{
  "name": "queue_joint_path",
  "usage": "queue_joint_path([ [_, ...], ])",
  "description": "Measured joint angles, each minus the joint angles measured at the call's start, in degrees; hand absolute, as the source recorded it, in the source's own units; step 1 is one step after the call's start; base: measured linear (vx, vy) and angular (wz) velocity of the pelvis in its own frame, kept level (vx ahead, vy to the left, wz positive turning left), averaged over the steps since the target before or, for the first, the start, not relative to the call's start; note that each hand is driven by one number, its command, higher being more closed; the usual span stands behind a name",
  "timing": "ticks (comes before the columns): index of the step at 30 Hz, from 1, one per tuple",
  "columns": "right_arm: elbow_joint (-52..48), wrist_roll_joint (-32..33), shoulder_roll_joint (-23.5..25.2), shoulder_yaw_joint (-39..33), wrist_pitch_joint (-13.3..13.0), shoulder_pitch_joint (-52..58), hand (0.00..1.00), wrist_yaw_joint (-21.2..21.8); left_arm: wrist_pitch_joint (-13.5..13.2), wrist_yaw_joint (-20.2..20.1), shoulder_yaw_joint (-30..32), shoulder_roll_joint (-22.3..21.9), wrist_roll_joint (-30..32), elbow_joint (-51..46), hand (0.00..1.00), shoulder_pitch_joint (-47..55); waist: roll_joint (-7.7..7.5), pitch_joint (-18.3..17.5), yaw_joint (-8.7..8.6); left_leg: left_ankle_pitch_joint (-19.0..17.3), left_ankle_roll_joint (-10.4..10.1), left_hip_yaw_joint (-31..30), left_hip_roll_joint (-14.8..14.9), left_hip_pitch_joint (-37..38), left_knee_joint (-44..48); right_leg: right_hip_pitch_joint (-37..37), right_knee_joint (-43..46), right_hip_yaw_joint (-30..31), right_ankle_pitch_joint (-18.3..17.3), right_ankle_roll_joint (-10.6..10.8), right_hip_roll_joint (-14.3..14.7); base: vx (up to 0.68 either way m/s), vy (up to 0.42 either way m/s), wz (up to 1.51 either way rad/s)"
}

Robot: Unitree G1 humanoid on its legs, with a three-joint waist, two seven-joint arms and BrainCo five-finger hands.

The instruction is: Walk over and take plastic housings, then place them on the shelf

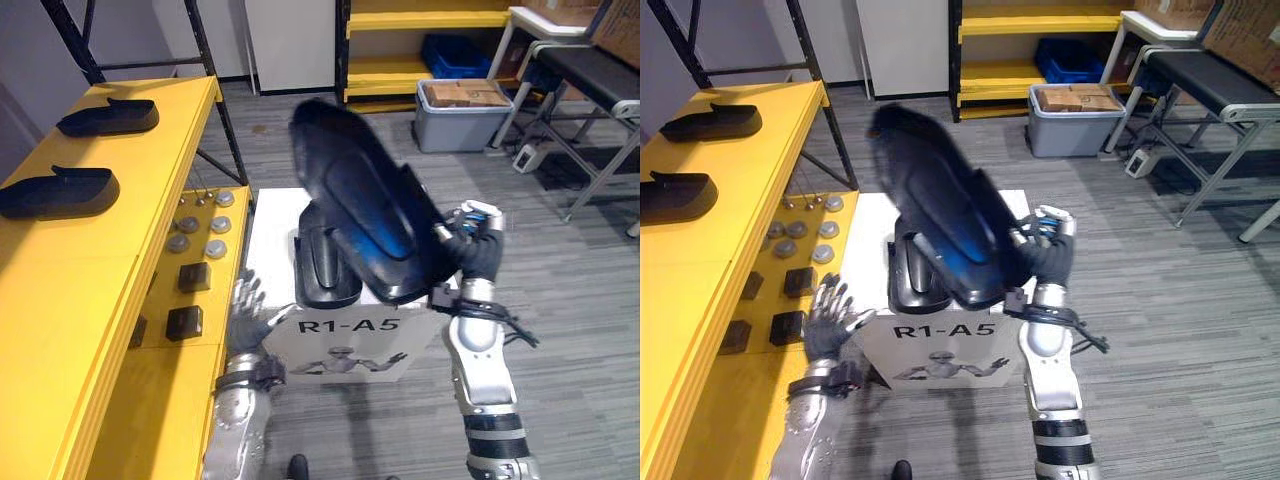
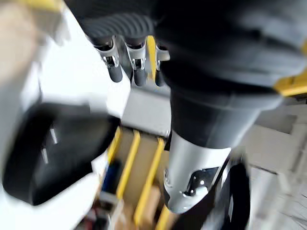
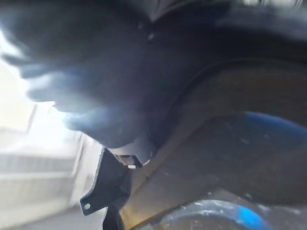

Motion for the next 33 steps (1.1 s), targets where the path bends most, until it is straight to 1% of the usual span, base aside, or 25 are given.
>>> queue_joint_path([
  [1, 0.0, 0.0, 0.1, 0.9, 0.0, 0.1, 1.0, 0.2, 0.0, -0.2, -0.6, 0.0, -1.3, 0.0, 0.0, -0.4, 0.01, -0.1, 0.01, 0.0, 0.0, 0.0, 0.0, 0.0, 0.0, 0.0, 0.0, 0.0, 0.0, 0.0, 0.0, 0.0, 0.0, 0.0],
  [4, 0.4, -0.4, 0.5, 6.9, -0.3, 2.1, 1.0, 1.9, -0.1, -1.1, -4.5, 0.2, -6.8, 0.0, 0.0, -2.3, 0.05, -1.4, 0.04, 0.1, 0.0, 0.0, 0.0, 0.0, 0.0, 0.0, 0.0, 0.0, 0.0, 0.0, 0.0, 0.0, 0.0, 0.0],
  [8, 3.7, -0.9, 1.3, 8.8, -0.6, 2.4, 1.0, 2.3, -0.2, -0.9, -5.6, 0.6, -10.3, 0.1, 0.0, -2.5, 0.04, -1.8, -0.05, 0.2, 0.0, 0.1, 0.0, 0.1, 0.0, -0.1, 0.1, 0.1, 0.0, 0.0, 0.0, 0.0, 0.0, 0.0],
  [9, 4.8, -0.9, 1.3, 8.8, -0.7, 2.4, 1.0, 2.3, -0.2, -0.8, -5.7, 0.8, -11.0, 0.1, 1.0, -2.5, 0.04, -1.9, -0.03, 0.3, 0.0, 0.1, 0.0, 0.1, 0.0, -0.1, 0.1, 0.1, 0.0, 0.0, 0.0, 0.0, 0.0, 0.0],
  [14, 9.2, -1.0, -0.3, 10.9, -0.7, 4.8, 1.0, 2.4, -0.3, -0.3, -6.6, 2.6, -12.7, 0.1, 1.0, -2.5, 0.01, -3.3, -0.05, 0.3, 0.0, 0.1, 0.0, 0.0, 0.0, -0.1, 0.0, 0.1, 0.0, 0.0, 0.0, 0.0, 0.0, 0.0],
  [15, 10.1, -1.0, -1.6, 12.4, -0.7, 5.6, 0.0, 3.1, -0.3, 0.3, -6.7, 2.7, -12.7, 0.1, 1.0, -2.6, -0.02, -3.5, -0.07, 0.3, 0.0, 0.1, 0.0, 0.0, 0.0, -0.1, 0.0, 0.1, 0.0, 0.0, 0.0, 0.0, 0.0, 0.0],
  [16, 10.2, -1.0, -2.4, 13.6, -0.7, 6.8, 0.0, 4.0, -0.3, 0.4, -6.7, 2.8, -12.6, 0.1, 1.0, -2.6, 0.0, -3.6, -0.07, 0.3, 0.0, 0.1, 0.0, 0.0, 0.0, -0.1, 0.1, 0.1, 0.0, 0.0, 0.0, 0.0, 0.0, 0.0],
  [19, 10.2, -1.0, -2.9, 14.1, -0.8, 8.2, 0.0, 4.7, -0.5, 1.2, -6.6, 4.1, -12.5, 0.1, 1.0, -2.7, -0.04, -4.0, -0.21, 0.4, 0.0, 0.1, 0.1, 0.0, 0.0, -0.1, 0.1, 0.1, 0.0, -0.1, 0.1, 0.0, 0.0, 0.0],
  [21, 10.2, -0.8, -3.1, 14.7, -1.2, 8.7, 0.0, 5.2, -0.5, 2.7, -6.2, 4.5, -11.3, 0.1, 1.0, -2.7, -0.05, -4.4, -0.44, 0.4, 0.0, 0.1, 0.1, 0.0, 0.0, -0.2, 0.1, 0.1, 0.0, -0.1, 0.1, 0.0, 0.0, 0.0],
  [23, 10.2, -0.5, -3.1, 15.3, -1.6, 8.7, 0.0, 5.8, -0.5, 3.0, -5.3, 4.6, -10.9, 0.1, 1.0, -2.7, -0.07, -4.6, -0.51, 0.5, 0.0, 0.1, 0.1, 0.0, 0.0, -0.2, 0.1, 0.1, 0.1, -0.1, 0.1, 0.0, 0.0, 0.0],
  [26, 10.1, 1.7, -3.0, 15.4, -1.7, 8.7, 0.0, 7.5, -0.5, 3.0, -3.8, 4.4, -8.2, 0.1, 1.0, -2.7, -0.25, -4.9, -0.36, 0.6, 0.1, 0.1, 0.1, 0.0, 0.0, -0.2, 0.1, 0.2, 0.1, -0.2, 0.1, 0.0, 0.0, 0.0],
  [28, 9.2, 5.4, -2.9, 15.1, -1.7, 8.7, 0.0, 9.4, -0.5, 2.7, -1.8, 3.3, -6.2, 0.1, 1.0, -2.5, -0.49, -5.1, -0.03, 0.6, 0.1, 0.1, 0.1, 0.0, 0.0, -0.2, 0.1, 0.2, 0.1, -0.2, 0.1, 0.0, 0.0, 0.0],
  [30, 6.8, 7.8, -2.4, 13.0, -1.8, 8.8, 0.0, 10.6, -0.4, 2.6, -0.5, 2.5, -4.0, 0.0, 1.0, -1.9, -0.51, -5.0, 0.08, 0.6, 0.1, 0.1, 0.1, 0.0, 0.0, -0.2, 0.1, 0.2, 0.1, -0.2, 0.1, 0.0, 0.0, 0.0],
  [31, 3.2, 9.9, -1.9, 9.7, -2.0, 8.8, 0.0, 11.3, -0.3, 2.4, 0.9, 2.2, -2.1, 0.0, 1.0, -0.6, -0.52, -5.0, 0.06, 0.6, 0.1, 0.1, 0.1, 0.0, 0.0, -0.2, 0.1, 0.2, 0.1, -0.2, 0.1, 0.0, 0.0, 0.0],
  [32, 2.5, 10.5, -1.7, 8.9, -2.1, 8.8, 0.0, 11.5, -0.2, 2.3, 1.2, 2.2, -1.7, 0.0, 1.0, -0.2, -0.52, -5.0, 0.06, 0.6, 0.1, 0.1, 0.1, 0.0, 0.0, -0.2, 0.1, 0.2, 0.1, -0.2, 0.1, 0.0, 0.0, 0.0],
  [33, -0.3, 13.4, -0.9, 5.2, -3.0, 8.8, 0.0, 11.8, 0.2, 2.2, 2.8, 2.1, 0.1, 0.0, 1.0, 1.1, -0.55, -5.0, 0.01, 0.6, 0.1, 0.1, 0.1, 0.0, 0.0, -0.2, 0.1, 0.2, 0.1, -0.2, 0.1, 0.0, 0.0, 0.0],
])
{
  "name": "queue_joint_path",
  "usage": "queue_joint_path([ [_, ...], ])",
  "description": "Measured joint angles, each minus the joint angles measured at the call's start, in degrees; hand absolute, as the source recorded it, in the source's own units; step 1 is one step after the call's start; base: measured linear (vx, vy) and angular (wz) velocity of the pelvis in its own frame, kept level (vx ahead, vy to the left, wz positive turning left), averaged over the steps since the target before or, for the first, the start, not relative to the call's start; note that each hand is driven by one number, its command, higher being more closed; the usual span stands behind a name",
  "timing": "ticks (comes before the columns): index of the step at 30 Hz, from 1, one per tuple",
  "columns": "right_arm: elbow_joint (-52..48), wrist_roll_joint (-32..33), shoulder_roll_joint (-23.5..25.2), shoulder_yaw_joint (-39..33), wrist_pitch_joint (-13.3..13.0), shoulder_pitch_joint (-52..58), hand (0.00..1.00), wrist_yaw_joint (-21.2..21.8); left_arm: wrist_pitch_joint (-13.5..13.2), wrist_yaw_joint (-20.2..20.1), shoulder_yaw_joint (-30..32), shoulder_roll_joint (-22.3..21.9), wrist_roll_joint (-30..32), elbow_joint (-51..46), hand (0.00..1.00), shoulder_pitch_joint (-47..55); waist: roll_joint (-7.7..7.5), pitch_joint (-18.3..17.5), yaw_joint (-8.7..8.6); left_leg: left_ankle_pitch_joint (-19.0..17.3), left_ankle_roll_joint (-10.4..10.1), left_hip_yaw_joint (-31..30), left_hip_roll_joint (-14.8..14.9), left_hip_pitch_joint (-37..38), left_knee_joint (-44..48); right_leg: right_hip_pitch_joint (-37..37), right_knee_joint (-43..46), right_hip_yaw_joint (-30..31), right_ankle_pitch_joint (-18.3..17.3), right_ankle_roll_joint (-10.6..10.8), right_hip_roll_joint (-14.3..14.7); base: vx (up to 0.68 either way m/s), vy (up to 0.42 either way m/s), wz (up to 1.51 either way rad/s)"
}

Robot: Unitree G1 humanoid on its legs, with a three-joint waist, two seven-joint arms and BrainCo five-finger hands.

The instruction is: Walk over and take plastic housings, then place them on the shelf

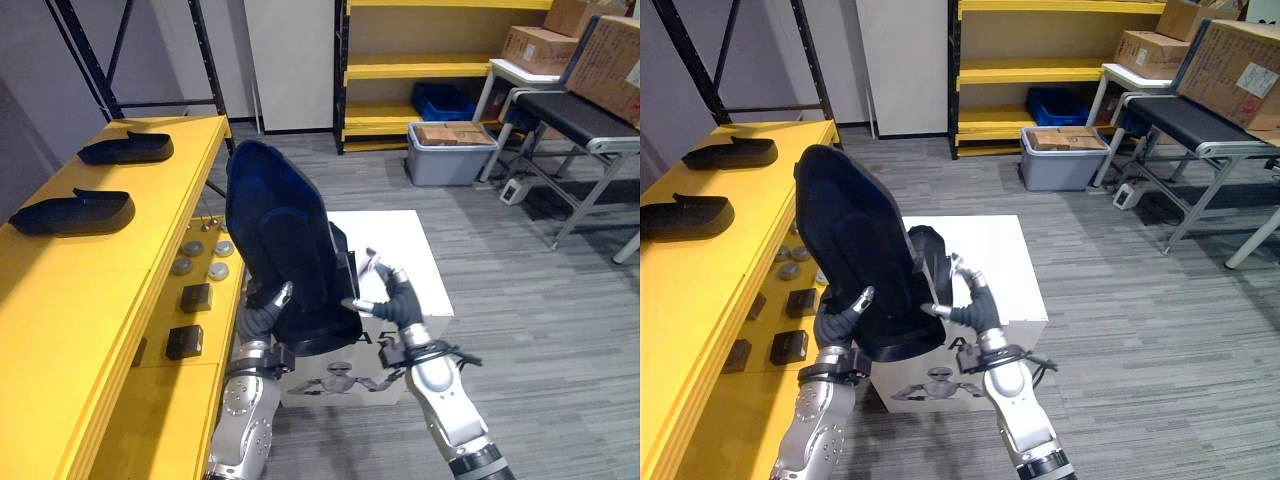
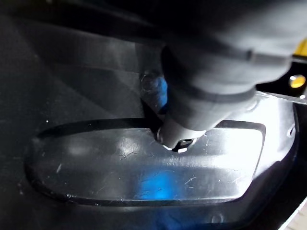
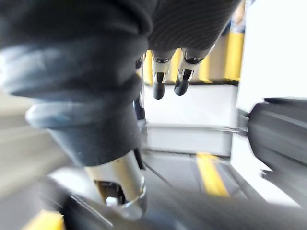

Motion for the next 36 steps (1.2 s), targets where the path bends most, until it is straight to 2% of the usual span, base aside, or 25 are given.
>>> queue_joint_path([
  [4, -5.0, 7.4, 0.1, -10.3, -3.0, 0.3, 0.0, 0.5, 0.5, -0.1, 5.4, -0.7, 1.5, 0.0, 1.0, 3.4, -0.16, 0.1, -0.05, 0.0, 0.0, 0.1, 0.1, 0.0, 0.0, 0.0, 0.0, 0.1, 0.0, 0.0, 0.1, 0.0, 0.0, 0.0],
  [10, -6.4, 15.4, 0.6, -21.5, -4.7, 3.9, 0.0, 0.5, 0.5, -0.2, 9.9, -1.9, 1.9, 0.0, 1.0, 5.5, -0.25, 0.1, -0.03, -0.1, -0.1, 0.1, 0.1, 0.0, -0.2, 0.0, -0.1, 0.1, 0.0, 0.0, 0.1, 0.0, 0.0, 0.0],
  [13, -4.5, 15.6, 0.6, -26.6, -5.6, 5.7, 0.0, -0.4, 0.5, -0.5, 11.2, -2.4, 2.1, 0.0, 1.0, 6.5, -0.43, 0.2, -0.22, -0.1, -0.1, 0.1, 0.2, 0.0, -0.2, 0.0, -0.1, 0.1, 0.0, 0.0, 0.1, 0.0, 0.0, 0.0],
  [17, 7.4, 13.7, 0.7, -32.5, -5.2, 11.2, 0.0, -1.9, 0.5, -1.2, 12.8, -2.9, 4.3, -0.9, 1.0, 9.1, -0.62, 0.3, -0.56, -0.2, -0.2, 0.1, 0.2, -0.1, -0.2, 0.0, -0.1, 0.1, 0.0, 0.0, 0.1, 0.0, 0.0, 0.0],
  [21, 19.0, 9.0, 0.8, -33.2, -1.7, 16.3, 0.0, -2.1, 0.4, -2.3, 13.3, -4.1, 4.4, -4.9, 1.0, 12.0, -0.63, 0.3, -0.61, -0.3, -0.4, 0.3, 0.4, 0.0, -0.2, 0.1, -0.1, 0.1, 0.0, 0.0, 0.2, 0.0, 0.0, 0.0],
  [25, 33.2, 5.8, 1.2, -32.6, 1.6, 19.0, 0.0, -0.1, 0.4, -4.2, 13.3, -5.4, 5.4, -6.7, 1.0, 13.8, -0.61, 0.3, -0.12, -0.4, -0.5, 0.3, 0.6, 0.4, -0.2, 0.6, 0.0, 0.0, 0.0, 0.0, 0.2, 0.0, 0.0, 0.0],
  [29, 41.2, 3.4, 2.3, -30.1, 3.2, 20.2, 0.0, 1.8, 0.4, -4.7, 13.2, -5.9, 5.4, -6.8, 1.0, 14.9, -0.67, 0.6, 0.19, -0.8, -0.8, -0.2, 0.7, 1.5, -0.2, 2.2, 0.2, -0.7, -0.3, 0.3, 0.1, -0.01, -0.003, 0.08],
  [32, 46.8, 0.2, 2.5, -25.0, 4.3, 20.1, 0.0, 3.6, 0.4, -5.4, 13.0, -6.2, 5.5, -7.1, 1.0, 16.0, -0.97, 1.0, 0.49, -0.9, -0.9, -1.4, 0.4, 1.6, -0.2, 2.2, 2.3, -1.8, -1.8, 0.6, -0.3, -0.04, -0.013, 0.22],
  [34, 49.0, -2.0, 2.9, -21.4, 5.4, 19.8, 0.0, 4.4, 0.5, -5.9, 12.9, -6.2, 5.9, -7.3, 1.0, 16.1, -0.97, 1.7, 1.82, -0.6, -0.7, -3.5, 0.0, 1.4, -0.2, 2.3, 4.4, -4.2, -3.1, 0.6, -0.9, -0.02, -0.027, 0.45],
  [36, 49.8, -2.9, 3.2, -19.6, 5.4, 19.3, 0.0, 4.5, 0.5, -5.8, 12.8, -6.2, 6.1, -7.7, 1.0, 16.1, -1.21, 2.0, 2.14, 0.0, -0.7, -6.2, -0.6, 0.3, -0.2, 2.3, 5.5, -7.0, -3.9, 0.7, -1.6, -0.01, -0.024, 0.85],
])
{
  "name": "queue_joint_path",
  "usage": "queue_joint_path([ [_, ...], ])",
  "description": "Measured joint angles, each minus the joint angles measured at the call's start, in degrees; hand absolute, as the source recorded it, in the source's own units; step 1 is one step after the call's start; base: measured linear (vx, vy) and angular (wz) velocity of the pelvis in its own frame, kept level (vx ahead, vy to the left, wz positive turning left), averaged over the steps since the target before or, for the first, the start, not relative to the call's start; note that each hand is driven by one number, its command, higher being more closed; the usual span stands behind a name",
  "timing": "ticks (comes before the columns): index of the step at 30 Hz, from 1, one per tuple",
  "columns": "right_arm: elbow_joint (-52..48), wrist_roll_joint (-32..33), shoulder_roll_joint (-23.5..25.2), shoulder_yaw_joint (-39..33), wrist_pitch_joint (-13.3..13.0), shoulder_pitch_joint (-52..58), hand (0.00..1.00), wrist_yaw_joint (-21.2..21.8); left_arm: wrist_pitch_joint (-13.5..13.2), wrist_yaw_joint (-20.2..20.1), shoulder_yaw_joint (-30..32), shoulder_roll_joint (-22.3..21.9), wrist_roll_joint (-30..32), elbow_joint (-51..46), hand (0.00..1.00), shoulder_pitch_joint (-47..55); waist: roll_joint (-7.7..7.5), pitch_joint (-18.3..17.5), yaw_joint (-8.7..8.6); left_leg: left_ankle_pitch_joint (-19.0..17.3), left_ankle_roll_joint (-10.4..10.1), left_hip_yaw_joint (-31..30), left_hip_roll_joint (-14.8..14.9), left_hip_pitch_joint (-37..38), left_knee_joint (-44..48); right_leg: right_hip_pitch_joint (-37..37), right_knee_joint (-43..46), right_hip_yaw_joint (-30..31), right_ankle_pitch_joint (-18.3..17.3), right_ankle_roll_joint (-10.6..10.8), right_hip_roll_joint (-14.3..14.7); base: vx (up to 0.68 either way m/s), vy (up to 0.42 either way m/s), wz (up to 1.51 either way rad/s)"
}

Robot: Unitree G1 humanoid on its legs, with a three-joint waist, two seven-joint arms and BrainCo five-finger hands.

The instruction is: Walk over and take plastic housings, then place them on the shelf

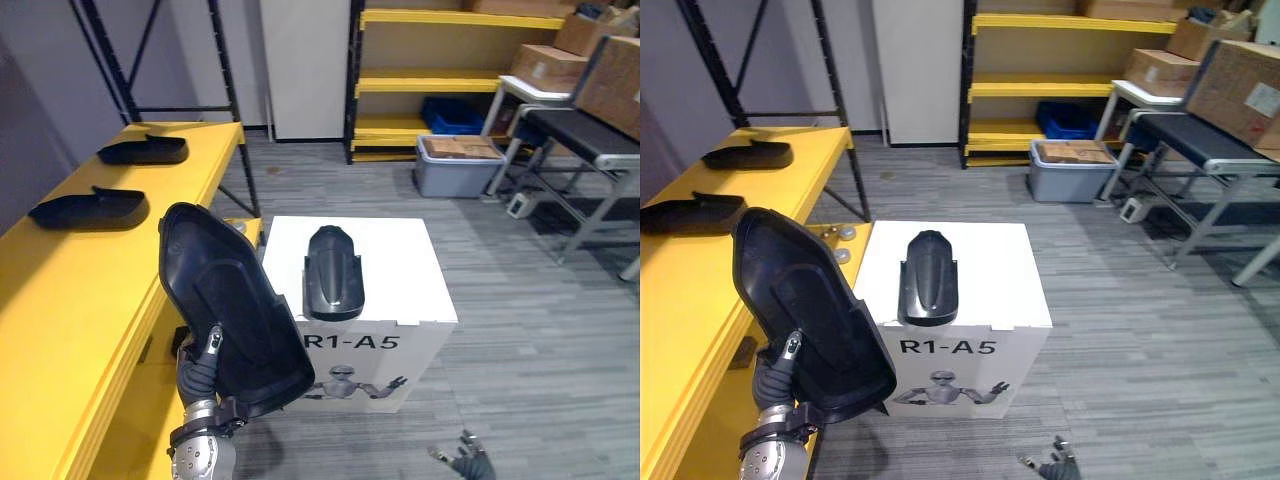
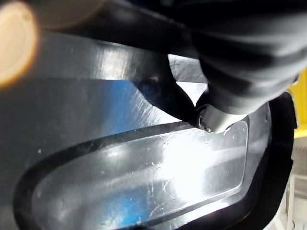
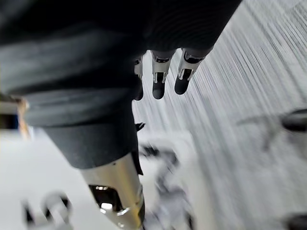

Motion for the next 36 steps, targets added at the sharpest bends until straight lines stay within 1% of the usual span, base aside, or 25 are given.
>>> queue_joint_path([
  [2, 0.5, -0.5, -0.1, 1.7, 0.0, -1.5, 0.0, -0.1, 0.2, 0.1, -1.0, 0.1, 0.3, -1.7, 1.0, -0.4, -0.18, 1.6, 1.41, 1.0, 0.2, -5.4, -1.6, -3.5, 1.7, 0.0, 2.1, -6.2, -1.4, 0.2, -1.3, 0.0, -0.022, 1.41],
  [3, 0.4, -0.6, -0.2, 1.7, 0.0, -2.2, 0.0, -0.1, 0.2, 0.1, -1.1, 0.0, 0.3, -2.4, 1.0, -0.4, -0.2, 2.1, 1.45, 0.7, 0.6, -6.0, -2.1, -4.9, 2.5, 0.0, 2.5, -8.1, -1.6, 0.3, -1.7, -0.02, -0.007, 1.46],
  [4, 0.4, -0.9, -0.2, 1.6, 0.0, -3.1, 0.0, -0.3, 0.4, 0.2, -1.3, 0.0, 0.3, -3.3, 1.0, -0.4, 0.08, 2.2, 1.43, -0.6, 2.1, -3.3, -1.8, -7.1, 3.6, 0.1, 2.5, -11.9, -1.6, 0.4, -2.3, -0.01, 0.006, 1.7],
  [5, 0.5, -1.7, -0.6, 1.6, 0.0, -4.0, 0.0, -0.7, 0.4, 0.3, -1.6, 0.1, 0.3, -3.8, 1.0, -0.8, -0.71, 2.8, 1.39, -2.1, 2.8, 3.2, -0.9, -9.1, 5.2, 0.7, 2.4, -16.0, -1.6, 0.3, -3.7, 0.03, 0.035, 2.13],
  [6, 0.7, -2.4, -1.5, 1.6, 0.0, -4.8, 0.0, -0.9, 0.5, 0.4, -1.9, 0.2, 0.3, -3.6, 1.0, -1.0, -0.49, 3.5, 1.39, -3.5, 4.3, 12.4, 1.5, -11.4, 9.3, 2.0, 2.4, -19.9, -1.6, 0.4, -4.6, 0.07, 0.04, 1.85],
  [8, 1.3, -2.9, -3.1, 1.6, 0.0, -6.1, 0.0, -1.3, 0.5, 0.7, -2.0, 0.2, 0.4, -3.2, 1.0, -1.0, 0.56, 3.8, 1.33, -3.3, 4.8, 23.5, 5.0, -12.1, 13.5, 5.0, 2.9, -24.6, -1.9, 0.9, -4.9, 0.12, 0.067, 1.53],
  [9, 2.3, -2.9, -3.7, 1.6, 0.0, -6.8, 0.0, -1.3, 0.5, 1.4, -1.9, 0.2, 0.4, -2.9, 1.0, -1.1, 0.31, 3.6, 1.43, -3.1, 5.2, 24.4, 3.8, -11.7, 13.1, 6.0, 3.5, -26.5, -1.9, 0.9, -6.3, 0.14, 0.106, 1.3],
  [10, 2.7, -3.0, -3.8, 1.6, 0.0, -7.2, 0.0, -1.4, 0.5, 1.8, -1.9, 0.2, 0.4, -2.9, 1.0, -1.1, 0.23, 3.5, 1.59, -3.0, 5.4, 23.9, 2.6, -11.8, 12.4, 6.1, 3.4, -26.9, -2.0, 1.0, -6.8, 0.15, 0.166, 1.05],
  [11, 3.9, -3.7, -3.8, 1.6, 0.0, -8.8, 0.0, -1.4, 0.5, 2.2, -1.8, 0.2, 0.5, -2.7, 1.0, -1.7, -0.68, 3.4, 1.68, -2.7, 5.8, 22.3, -0.2, -11.8, 10.0, 6.5, 2.2, -26.9, -2.3, 1.0, -8.0, 0.14, 0.193, 0.87],
  [13, 5.8, -4.8, -3.4, 1.7, 0.0, -11.1, 0.0, -1.3, 1.1, 2.5, -2.0, 0.3, 0.8, -0.1, 1.0, -3.3, -0.79, 3.8, 1.3, -2.8, 6.1, 20.9, -4.2, -11.8, 8.8, 8.2, 0.4, -27.3, -1.9, 1.1, -9.9, 0.17, 0.19, 0.78],
  [15, 6.6, -6.0, -3.4, 1.7, 0.3, -11.4, 0.0, -1.2, 1.9, 2.7, -2.2, 0.4, 2.2, 0.3, 1.0, -3.5, -0.72, 3.8, 0.96, -3.0, 7.0, 18.8, -5.5, -11.4, 9.4, 8.0, 5.6, -28.2, -1.6, 0.8, -12.0, 0.14, 0.123, 0.53],
  [16, 6.8, -6.8, -3.4, 1.7, 0.8, -11.3, 0.0, -1.2, 2.2, 2.7, -2.5, 0.7, 3.1, 0.4, 1.0, -3.8, -0.14, 4.1, 0.59, -3.2, 7.6, 17.3, -6.0, -10.3, 9.5, 7.7, 11.1, -28.2, -1.1, 0.1, -13.7, 0.12, 0.085, 0.69],
  [17, 6.7, -7.0, -3.6, 1.8, 1.1, -10.9, 0.0, -1.2, 2.4, 2.8, -3.0, 0.8, 4.0, 0.5, 1.0, -4.5, -0.1, 4.6, 0.23, -3.5, 8.1, 15.6, -6.5, -9.0, 9.5, 6.7, 17.8, -27.0, 0.1, -1.8, -15.6, 0.16, 0.098, 0.92],
  [18, 6.7, -7.7, -3.6, 1.8, 1.2, -10.5, 0.0, -1.2, 2.4, 3.2, -3.9, 0.7, 4.7, 0.8, 1.0, -5.5, 0.2, 5.0, -0.84, -3.8, 8.4, 13.0, -6.7, -7.4, 9.2, 4.0, 26.9, -21.6, 2.1, -5.8, -16.9, 0.17, 0.085, 1.03],
  [19, 6.7, -8.0, -3.6, 2.1, 1.2, -10.3, 0.0, -1.3, 2.5, 4.0, -4.2, 1.0, 5.3, 1.6, 1.0, -7.0, 0.63, 5.6, -1.32, -3.8, 8.4, 10.7, -6.8, -6.4, 8.7, 1.2, 31.7, -15.0, -0.5, -5.0, -15.5, 0.2, 0.072, 1.09],
  [20, 6.6, -8.0, -3.6, 2.8, 1.2, -10.2, 0.0, -1.3, 2.6, 4.6, -4.2, 1.0, 6.3, 2.2, 1.0, -8.1, 0.4, 5.6, -1.89, -3.8, 8.4, 8.9, -6.8, -5.5, 8.2, -1.9, 34.4, -8.3, -3.2, -4.5, -13.1, 0.18, 0.033, 0.99],
  [22, 5.1, -8.0, -3.3, 4.2, 1.2, -9.3, 0.0, -1.5, 2.8, 6.5, -5.7, 1.4, 8.1, 3.7, 1.0, -10.6, -0.03, 5.9, -2.32, -3.9, 8.6, 5.3, -8.0, -3.7, 7.6, -8.6, 34.5, 6.0, -8.4, -1.4, -7.2, 0.13, -0.006, 0.92],
  [23, 4.4, -7.9, -3.2, 4.2, 1.2, -8.4, 0.0, -1.5, 2.8, 6.8, -6.5, 1.4, 8.3, 3.8, 1.0, -11.3, -0.16, 5.9, -2.31, -3.9, 8.6, 4.4, -8.5, -3.3, 7.6, -10.2, 33.5, 8.8, -9.0, -0.5, -6.0, 0.09, -0.045, 0.88],
  [25, 1.8, -7.9, -2.2, 4.1, 1.2, -7.0, 0.0, -1.5, 2.8, 7.8, -10.0, 1.3, 8.3, 3.7, 1.0, -13.2, -0.13, 6.1, -2.35, -4.7, 8.1, 1.6, -9.4, -2.4, 8.4, -13.8, 26.2, 16.8, -10.2, 1.7, -2.6, 0.08, -0.098, 0.85],
  [26, 1.3, -7.9, -1.9, 4.1, 1.3, -6.6, 0.0, -1.6, 2.8, 8.0, -10.6, 1.2, 8.3, 3.7, 1.0, -13.5, -0.18, 6.2, -2.23, -5.1, 8.0, 1.1, -9.4, -2.3, 8.7, -14.2, 23.7, 17.6, -10.1, 1.7, -2.2, 0.09, -0.133, 0.68],
  [28, -0.9, -7.9, -0.4, 4.3, 1.3, -5.2, 0.0, -1.8, 2.7, 8.6, -11.6, 1.1, 8.3, 3.6, 1.0, -13.7, -1.61, 5.1, -1.92, -7.0, 7.3, 0.3, -9.7, -1.9, 10.0, -14.1, 15.8, 17.2, -8.1, 1.0, -2.6, 0.12, -0.15, 0.4],
  [29, -1.3, -7.9, 0.2, 5.4, 1.3, -4.6, 0.0, -1.8, 2.7, 8.8, -11.8, 1.1, 8.3, 3.7, 1.0, -13.7, -2.94, 3.9, -1.95, -8.3, 7.1, 0.5, -9.8, -1.7, 10.5, -13.5, 13.4, 15.9, -4.2, 1.2, -3.3, 0.22, -0.236, 0.24],
  [30, -1.3, -7.9, 0.5, 5.6, 1.4, -4.3, 0.0, -1.8, 2.7, 8.8, -12.5, 1.1, 8.3, 3.8, 1.0, -13.7, -2.93, 3.1, -1.78, -9.5, 6.4, 1.1, -8.6, -1.4, 11.0, -12.0, 11.6, 14.4, -1.4, 1.6, -3.1, 0.23, -0.251, 0.19],
  [33, -1.3, -7.9, 1.3, 5.7, 2.0, -3.9, 0.0, -1.8, 2.7, 8.6, -14.9, 1.1, 8.3, 3.8, 1.0, -14.2, -2.06, 1.2, -1.81, -10.7, 3.8, 4.0, -3.9, -1.1, 12.1, -8.7, 6.8, 11.9, 0.1, 0.4, 0.1, 0.26, -0.265, 0.09],
  [36, -1.3, -7.9, 1.4, 5.7, 2.1, -3.6, 0.0, -1.8, 2.8, 8.6, -17.1, 1.2, 8.3, 5.8, 1.0, -16.4, -2.17, 0.4, -2.0, -10.8, 2.7, 4.6, -2.5, -0.3, 12.1, -6.4, 4.2, 11.3, 0.3, -0.1, 1.6, 0.2, -0.122, 0.03],
])
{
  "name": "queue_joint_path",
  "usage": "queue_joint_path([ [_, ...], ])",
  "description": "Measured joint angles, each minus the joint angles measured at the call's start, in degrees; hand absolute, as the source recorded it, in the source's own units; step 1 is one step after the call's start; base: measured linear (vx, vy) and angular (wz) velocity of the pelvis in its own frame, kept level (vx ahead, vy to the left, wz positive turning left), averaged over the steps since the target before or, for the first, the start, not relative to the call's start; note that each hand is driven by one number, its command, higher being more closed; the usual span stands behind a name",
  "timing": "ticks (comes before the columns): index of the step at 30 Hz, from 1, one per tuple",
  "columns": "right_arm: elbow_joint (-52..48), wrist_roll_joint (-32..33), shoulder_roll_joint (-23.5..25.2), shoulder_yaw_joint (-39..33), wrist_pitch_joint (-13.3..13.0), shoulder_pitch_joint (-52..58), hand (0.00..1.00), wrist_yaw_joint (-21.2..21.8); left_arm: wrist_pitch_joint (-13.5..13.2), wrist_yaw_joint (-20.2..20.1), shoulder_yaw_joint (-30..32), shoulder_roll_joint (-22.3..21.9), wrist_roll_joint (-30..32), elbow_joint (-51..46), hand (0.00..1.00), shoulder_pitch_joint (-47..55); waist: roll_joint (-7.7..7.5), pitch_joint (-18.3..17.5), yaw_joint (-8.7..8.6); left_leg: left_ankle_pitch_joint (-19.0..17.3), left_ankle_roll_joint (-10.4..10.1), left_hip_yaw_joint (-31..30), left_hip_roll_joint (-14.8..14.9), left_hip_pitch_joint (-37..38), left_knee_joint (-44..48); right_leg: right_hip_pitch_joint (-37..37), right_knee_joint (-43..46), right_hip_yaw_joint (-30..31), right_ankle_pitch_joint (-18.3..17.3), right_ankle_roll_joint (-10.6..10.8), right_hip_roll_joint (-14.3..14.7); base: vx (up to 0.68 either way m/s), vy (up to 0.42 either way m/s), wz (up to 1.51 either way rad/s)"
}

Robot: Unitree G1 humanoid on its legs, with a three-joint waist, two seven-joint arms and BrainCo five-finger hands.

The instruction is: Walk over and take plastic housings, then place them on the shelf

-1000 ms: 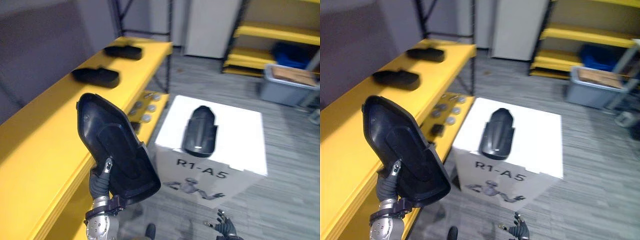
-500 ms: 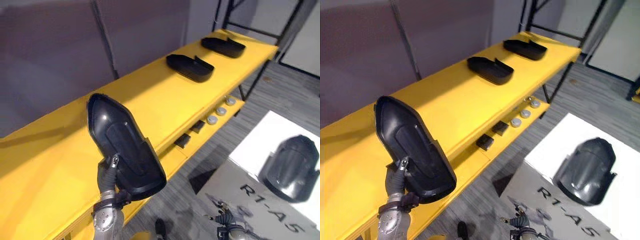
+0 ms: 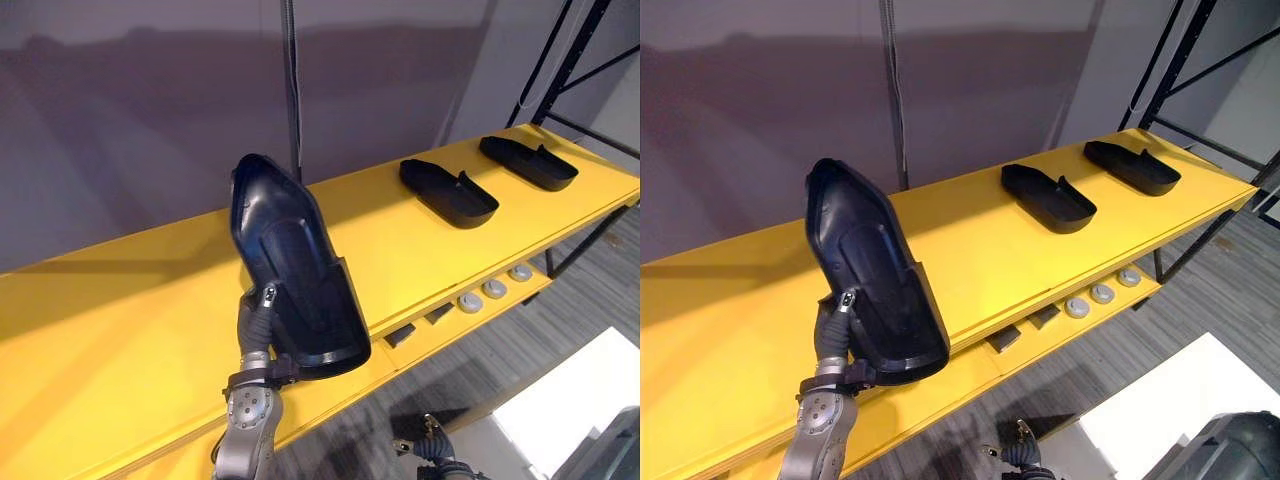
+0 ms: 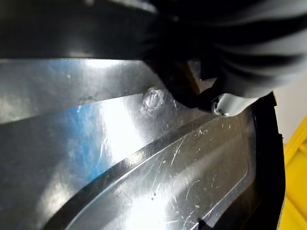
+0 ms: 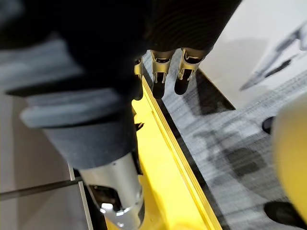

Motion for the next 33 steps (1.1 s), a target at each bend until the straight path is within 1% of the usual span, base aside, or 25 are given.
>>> queue_joint_path([
  [1, 0.0, 0.0, -0.2, 0.0, 0.0, 0.0, 0.0, 0.0, 0.1, 0.0, -0.8, 0.0, 0.0, 1.5, 1.0, -1.7, -0.01, -0.5, 0.02, 0.0, -0.3, 0.0, 0.3, 0.6, -0.7, 0.8, -1.2, -0.1, 0.1, -0.2, 0.4, 0.15, -0.056, -0.01],
  [5, 0.2, 0.0, -0.4, 0.1, 0.0, 0.6, 0.0, 0.0, 0.6, 0.6, -1.9, 0.0, 0.0, 5.5, 1.0, -6.7, -0.01, -0.9, -0.06, 0.1, -0.5, 0.0, 0.4, 1.7, -1.5, 2.4, -3.3, -0.1, 0.9, -0.7, 0.5, 0.1, 0.0, 0.0],
  [8, 2.0, 0.1, -0.4, 0.6, 0.0, 0.3, 0.0, 0.0, 1.0, 2.3, -2.2, 0.2, 0.0, 10.5, 1.0, -12.0, -0.05, -1.3, -0.2, 0.3, -0.6, -0.1, 0.3, 1.7, -2.4, 2.6, -4.8, 0.0, 2.3, -0.5, 0.6, 0.02, 0.047, -0.02],
  [9, 3.3, 0.1, -0.4, 0.6, 0.1, 0.0, 0.0, 0.0, 1.2, 3.2, -1.7, 0.3, -0.1, 13.9, 1.0, -14.5, -0.06, -1.3, -0.35, 0.4, -0.5, -0.2, 0.3, 1.7, -2.8, 2.7, -5.6, 0.0, 2.9, -0.4, 0.6, -0.03, 0.059, -0.03],
  [11, 4.3, 0.2, -0.4, 0.6, 0.1, -0.6, 0.0, 0.0, 1.9, 4.5, 0.1, 0.0, -0.1, 18.8, 1.0, -17.7, -0.06, -1.3, -0.99, 0.9, -0.2, -0.2, 0.0, 1.6, -3.2, 2.7, -6.4, 0.2, 3.7, -0.2, 0.5, -0.05, 0.057, -0.02],
  [12, 4.5, 0.2, -0.4, 0.6, 0.1, -0.8, 0.0, 0.0, 2.3, 5.8, 1.7, -0.1, -0.1, 21.6, 1.0, -19.4, -0.1, -1.4, -1.71, 1.5, -0.2, -0.4, -0.2, 1.6, -3.7, 2.7, -6.6, 0.2, 3.9, -0.1, 0.3, -0.06, 0.033, 0.03],
  [14, 5.1, 0.2, -0.4, 0.6, 0.1, -1.2, 0.0, 0.0, 2.7, 7.4, 3.6, -0.1, -0.2, 25.8, 1.0, -22.7, -0.17, -1.3, -2.29, 2.5, 0.0, -0.5, -0.4, 1.6, -5.1, 2.0, -6.7, 0.3, 4.2, -0.2, 0.2, -0.11, 0.014, 0.02],
  [16, 6.1, 0.2, -0.4, 0.6, 0.2, -1.5, 0.0, 0.0, 3.3, 8.9, 5.0, 0.1, -0.3, 29.4, 1.0, -25.8, -0.29, -1.3, -2.84, 4.0, 0.1, -0.7, -0.5, 1.6, -6.8, 1.4, -6.7, 0.4, 4.3, -0.3, 0.2, -0.15, -0.02, 0.03],
  [18, 6.5, 0.2, -0.5, 0.6, 0.2, -2.1, 0.0, 0.0, 3.8, 10.1, 6.9, 0.3, -2.2, 34.2, 1.0, -29.8, -0.3, -1.2, -3.78, 6.6, -0.1, -1.3, -0.3, 1.6, -10.0, -0.2, -6.7, 0.3, 5.0, -0.5, 0.6, -0.16, -0.043, 0.05],
  [20, 6.7, 0.2, -0.6, 0.6, 0.2, -2.6, 0.0, 0.0, 4.2, 10.9, 8.2, 0.6, -3.5, 37.7, 1.0, -32.6, -0.4, -1.1, -4.82, 7.9, -0.3, -1.4, 0.1, 1.4, -11.9, -1.2, -6.7, 0.3, 5.7, -1.0, 1.1, -0.16, -0.03, -0.02],
  [22, 6.7, 0.2, -0.6, 0.7, 0.2, -2.9, 0.0, 0.0, 4.7, 11.6, 9.3, 1.2, -4.7, 40.3, 1.0, -34.6, -0.48, -0.9, -5.53, 8.3, -0.5, -0.9, 0.3, 0.9, -12.1, -1.8, -7.0, 0.7, 6.0, -1.4, 1.4, -0.14, -0.016, -0.1],
  [24, 7.0, 0.2, -0.8, 1.0, 0.3, -2.7, 0.0, 0.0, 5.2, 11.7, 10.9, 1.2, -5.9, 42.1, 1.0, -36.0, -0.43, -0.6, -6.48, 8.5, -0.6, -0.7, 0.5, 0.2, -12.1, -2.1, -8.0, 0.8, 6.3, -1.3, 1.7, -0.11, -0.023, -0.07],
  [28, 7.0, 0.2, -1.4, 1.5, 0.3, -2.9, 0.0, 0.0, 5.9, 11.5, 11.8, 1.2, -6.9, 45.7, 1.0, -38.6, -0.38, 0.0, -6.58, 8.5, -0.7, 0.1, 1.2, -1.0, -12.2, -3.1, -9.0, 1.6, 6.4, -1.4, 2.5, -0.03, -0.018, -0.09],
  [30, 7.0, 0.2, -1.7, 1.5, 0.3, -3.0, 0.0, 0.0, 5.9, 11.4, 11.9, 1.1, -7.6, 46.8, 1.0, -40.2, -0.29, 0.1, -6.62, 8.7, -0.9, 0.5, 1.3, -1.2, -12.1, -3.5, -8.9, 1.9, 7.0, -2.0, 2.7, 0.03, -0.014, -0.06],
  [31, 7.1, 0.2, -1.8, 1.5, 0.3, -3.3, 0.0, 0.0, 5.9, 11.4, 12.6, 1.1, -9.2, 47.8, 0.0, -41.8, -0.11, 0.3, -6.64, 8.6, -0.9, 0.5, 1.4, -1.3, -12.1, -3.6, -8.9, 1.9, 7.2, -2.2, 2.7, 0.04, -0.008, -0.01],
  [32, 7.2, 0.2, -1.9, 1.5, 0.3, -3.6, 0.0, 0.0, 5.9, 11.4, 13.0, 1.1, -9.7, 48.4, 0.0, -42.5, 0.01, 0.4, -6.71, 8.6, -1.0, 0.5, 1.4, -1.3, -12.1, -3.6, -8.9, 1.9, 7.4, -2.3, 2.8, 0.07, -0.007, -0.01],
  [33, 8.0, 0.2, -2.0, 1.4, 0.3, -4.6, 0.0, 0.0, 5.5, 11.4, 13.1, 1.1, -11.5, 48.8, 0.0, -43.5, 0.33, 0.6, -6.94, 8.7, -0.8, 0.5, 1.5, -1.5, -12.1, -3.7, -9.0, 1.9, 7.9, -2.3, 2.8, 0.08, -0.003, -0.02],
])
